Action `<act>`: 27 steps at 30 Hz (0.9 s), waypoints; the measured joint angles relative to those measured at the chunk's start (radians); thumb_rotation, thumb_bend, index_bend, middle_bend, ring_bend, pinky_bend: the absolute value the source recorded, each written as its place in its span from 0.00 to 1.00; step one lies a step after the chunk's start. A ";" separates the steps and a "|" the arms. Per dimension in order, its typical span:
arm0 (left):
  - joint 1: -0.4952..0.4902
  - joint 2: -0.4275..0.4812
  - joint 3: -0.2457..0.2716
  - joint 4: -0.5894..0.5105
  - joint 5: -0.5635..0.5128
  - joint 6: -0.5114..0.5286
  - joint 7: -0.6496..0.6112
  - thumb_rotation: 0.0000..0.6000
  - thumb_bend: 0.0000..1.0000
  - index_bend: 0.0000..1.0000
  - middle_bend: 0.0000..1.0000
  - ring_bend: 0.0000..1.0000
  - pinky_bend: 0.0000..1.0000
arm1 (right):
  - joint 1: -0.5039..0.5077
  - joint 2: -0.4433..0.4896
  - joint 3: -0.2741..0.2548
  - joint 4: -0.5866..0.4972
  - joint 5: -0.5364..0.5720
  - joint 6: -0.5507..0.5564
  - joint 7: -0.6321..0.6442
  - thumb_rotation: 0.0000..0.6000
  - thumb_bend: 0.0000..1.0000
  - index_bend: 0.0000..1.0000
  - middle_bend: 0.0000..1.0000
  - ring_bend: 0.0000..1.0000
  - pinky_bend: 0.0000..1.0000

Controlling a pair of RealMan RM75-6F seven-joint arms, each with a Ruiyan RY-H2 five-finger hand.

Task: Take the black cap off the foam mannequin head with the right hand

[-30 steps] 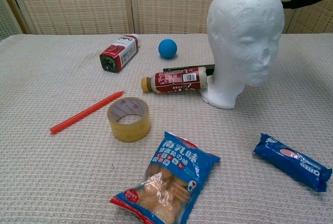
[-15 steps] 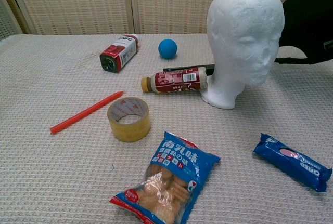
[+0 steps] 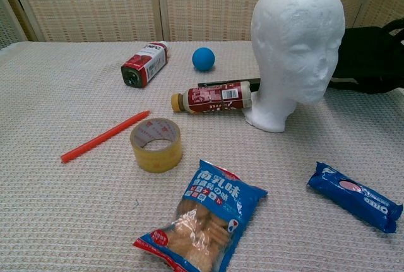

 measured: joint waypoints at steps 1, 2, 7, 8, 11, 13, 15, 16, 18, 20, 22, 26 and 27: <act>-0.001 -0.001 0.000 0.001 0.000 0.000 0.000 1.00 0.09 0.21 0.21 0.19 0.21 | -0.006 0.015 -0.003 -0.028 0.005 -0.003 -0.004 0.98 0.00 0.00 0.02 0.00 0.18; -0.001 -0.002 0.000 0.001 0.001 -0.001 -0.001 1.00 0.09 0.21 0.21 0.19 0.21 | -0.011 0.027 -0.005 -0.050 0.008 -0.003 -0.008 0.95 0.00 0.00 0.00 0.00 0.17; -0.003 -0.006 -0.001 0.005 0.002 -0.001 -0.004 1.00 0.09 0.21 0.21 0.19 0.21 | -0.056 0.105 -0.026 -0.181 0.011 0.024 -0.038 0.93 0.00 0.00 0.00 0.00 0.17; -0.003 -0.007 -0.001 0.006 0.002 0.000 -0.005 1.00 0.09 0.21 0.20 0.19 0.21 | -0.067 0.117 -0.030 -0.201 0.009 0.037 -0.043 0.93 0.00 0.00 0.00 0.00 0.17; -0.003 -0.010 -0.003 0.010 0.001 0.002 -0.006 1.00 0.09 0.21 0.20 0.19 0.21 | -0.105 0.148 -0.043 -0.250 -0.006 0.099 -0.055 0.95 0.00 0.00 0.08 0.07 0.23; -0.003 -0.011 -0.004 0.013 0.000 0.003 -0.007 1.00 0.09 0.21 0.20 0.19 0.21 | -0.136 0.165 -0.053 -0.282 -0.021 0.155 -0.061 0.98 0.02 0.02 0.14 0.13 0.28; -0.003 -0.014 -0.005 0.015 -0.002 0.004 -0.007 1.00 0.09 0.21 0.20 0.19 0.21 | -0.168 0.184 -0.064 -0.317 -0.033 0.202 -0.068 1.00 0.05 0.06 0.17 0.16 0.30; -0.002 -0.015 -0.006 0.016 -0.002 0.006 -0.007 1.00 0.09 0.21 0.20 0.19 0.21 | -0.190 0.199 -0.072 -0.344 -0.038 0.229 -0.072 1.00 0.06 0.07 0.18 0.17 0.31; -0.002 -0.020 -0.009 0.020 -0.004 0.010 -0.007 1.00 0.09 0.21 0.21 0.19 0.21 | -0.225 0.223 -0.087 -0.385 -0.046 0.264 -0.075 1.00 0.07 0.08 0.18 0.18 0.31; -0.001 -0.022 -0.010 0.022 -0.004 0.012 -0.007 1.00 0.09 0.21 0.21 0.19 0.21 | -0.261 0.250 -0.106 -0.425 -0.057 0.294 -0.077 1.00 0.07 0.08 0.18 0.18 0.31; -0.001 -0.025 -0.011 0.024 -0.004 0.016 -0.006 1.00 0.09 0.21 0.21 0.19 0.21 | -0.283 0.265 -0.119 -0.444 -0.065 0.313 -0.077 1.00 0.07 0.09 0.19 0.18 0.31; -0.001 -0.049 -0.024 0.043 -0.001 0.039 -0.002 1.00 0.09 0.21 0.20 0.19 0.21 | -0.334 0.294 -0.152 -0.486 -0.088 0.360 -0.072 1.00 0.07 0.09 0.19 0.18 0.31; -0.002 -0.054 -0.026 0.048 0.001 0.044 -0.002 1.00 0.09 0.21 0.20 0.19 0.21 | -0.345 0.303 -0.162 -0.501 -0.099 0.368 -0.068 1.00 0.07 0.10 0.19 0.18 0.31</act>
